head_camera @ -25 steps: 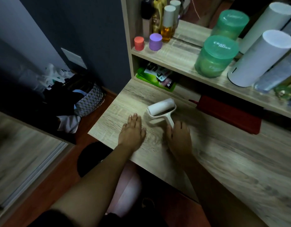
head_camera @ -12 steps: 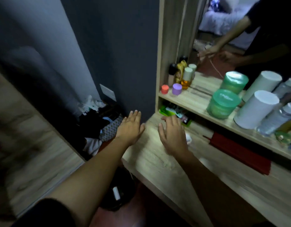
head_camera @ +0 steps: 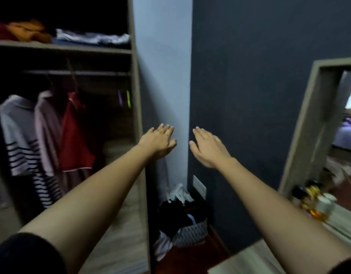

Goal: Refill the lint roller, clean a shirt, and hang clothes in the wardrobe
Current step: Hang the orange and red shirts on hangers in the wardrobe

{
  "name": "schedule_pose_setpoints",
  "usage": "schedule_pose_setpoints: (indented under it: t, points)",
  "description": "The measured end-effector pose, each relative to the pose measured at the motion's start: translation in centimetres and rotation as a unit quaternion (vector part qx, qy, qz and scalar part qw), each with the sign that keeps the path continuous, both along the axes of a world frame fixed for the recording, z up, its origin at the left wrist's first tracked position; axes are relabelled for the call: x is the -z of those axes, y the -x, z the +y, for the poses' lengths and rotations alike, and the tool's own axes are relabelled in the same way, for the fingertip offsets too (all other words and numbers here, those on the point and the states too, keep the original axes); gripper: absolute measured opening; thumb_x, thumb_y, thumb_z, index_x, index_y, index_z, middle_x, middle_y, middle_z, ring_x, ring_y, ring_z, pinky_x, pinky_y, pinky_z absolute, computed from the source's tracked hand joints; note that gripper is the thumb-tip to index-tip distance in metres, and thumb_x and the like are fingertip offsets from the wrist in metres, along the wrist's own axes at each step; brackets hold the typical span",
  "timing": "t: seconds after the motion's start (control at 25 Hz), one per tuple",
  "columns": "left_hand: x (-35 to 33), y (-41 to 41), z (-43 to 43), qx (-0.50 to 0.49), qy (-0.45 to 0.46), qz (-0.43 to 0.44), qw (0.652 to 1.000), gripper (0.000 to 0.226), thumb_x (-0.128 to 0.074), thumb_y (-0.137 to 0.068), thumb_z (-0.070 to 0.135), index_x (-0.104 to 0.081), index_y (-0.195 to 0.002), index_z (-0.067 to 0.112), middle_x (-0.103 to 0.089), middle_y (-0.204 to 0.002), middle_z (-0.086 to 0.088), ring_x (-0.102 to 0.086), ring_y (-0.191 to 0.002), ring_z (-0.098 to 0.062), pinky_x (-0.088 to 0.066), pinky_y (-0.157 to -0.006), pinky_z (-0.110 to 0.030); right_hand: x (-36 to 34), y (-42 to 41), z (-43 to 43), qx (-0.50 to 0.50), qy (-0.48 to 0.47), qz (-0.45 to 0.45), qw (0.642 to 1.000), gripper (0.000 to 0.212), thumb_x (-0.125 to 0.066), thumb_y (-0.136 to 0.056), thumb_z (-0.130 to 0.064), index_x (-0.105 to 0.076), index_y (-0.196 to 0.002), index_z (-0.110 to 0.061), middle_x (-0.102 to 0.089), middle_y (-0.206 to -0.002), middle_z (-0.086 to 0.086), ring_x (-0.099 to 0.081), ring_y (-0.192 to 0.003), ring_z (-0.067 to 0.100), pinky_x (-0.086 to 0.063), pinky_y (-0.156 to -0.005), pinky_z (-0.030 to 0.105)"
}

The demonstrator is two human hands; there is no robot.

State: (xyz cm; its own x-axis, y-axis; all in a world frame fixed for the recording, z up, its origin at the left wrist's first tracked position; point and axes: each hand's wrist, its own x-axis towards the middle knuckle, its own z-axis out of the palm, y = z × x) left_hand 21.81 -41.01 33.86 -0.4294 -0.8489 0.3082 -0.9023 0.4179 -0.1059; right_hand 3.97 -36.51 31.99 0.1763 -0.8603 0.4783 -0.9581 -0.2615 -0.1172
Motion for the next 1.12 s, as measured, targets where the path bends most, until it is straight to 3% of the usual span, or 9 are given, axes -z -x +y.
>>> schedule_pose_setpoints:
  t: [0.24, 0.6, 0.76, 1.12]
  points:
    - [-7.3, -13.7, -1.8, -0.084, 0.05, 0.015, 0.995, 0.059, -0.029, -0.099, 0.038, -0.018, -0.149, 0.008, -0.018, -0.157, -0.011, -0.016, -0.145, -0.025, -0.018, -0.115, -0.042, -7.7, -12.9, -5.5, -0.063, 0.056, 0.038, 0.996, 0.059, -0.032, -0.096, -0.034, -0.019, -0.145, -0.005, -0.019, -0.155, 0.013, -0.019, -0.143, 0.025, -0.017, -0.117, 0.039]
    - [-13.2, -31.3, -7.3, -0.154, 0.091, 0.008, 0.984, 0.062, -0.033, -0.098, 0.04, -0.016, -0.149, 0.009, -0.016, -0.158, -0.01, -0.014, -0.146, -0.025, -0.018, -0.116, -0.042, -12.5, -30.6, -13.4, -0.111, 0.079, 0.039, 0.99, 0.064, -0.036, -0.094, -0.036, -0.018, -0.146, -0.005, -0.018, -0.156, 0.012, -0.017, -0.143, 0.026, -0.018, -0.117, 0.038]
    - [-14.6, -36.3, -10.3, -0.135, 0.125, -0.032, 0.983, 0.062, -0.035, -0.097, 0.04, -0.018, -0.148, 0.009, -0.018, -0.157, -0.012, -0.018, -0.145, -0.026, -0.02, -0.115, -0.04, -13.6, -34.4, -16.8, -0.099, 0.099, 0.032, 0.99, 0.065, -0.038, -0.093, -0.037, -0.019, -0.146, -0.005, -0.018, -0.156, 0.012, -0.017, -0.143, 0.026, -0.018, -0.115, 0.038]
    - [-18.5, -39.6, -17.8, -0.087, 0.245, -0.023, 0.965, 0.061, -0.037, -0.097, 0.039, -0.02, -0.148, 0.01, -0.022, -0.156, -0.011, -0.023, -0.143, -0.026, -0.023, -0.114, -0.037, -16.6, -37.4, -24.8, -0.096, 0.171, 0.054, 0.979, 0.071, -0.04, -0.091, -0.047, -0.016, -0.147, -0.011, -0.018, -0.156, 0.008, -0.016, -0.143, 0.023, -0.016, -0.116, 0.038]
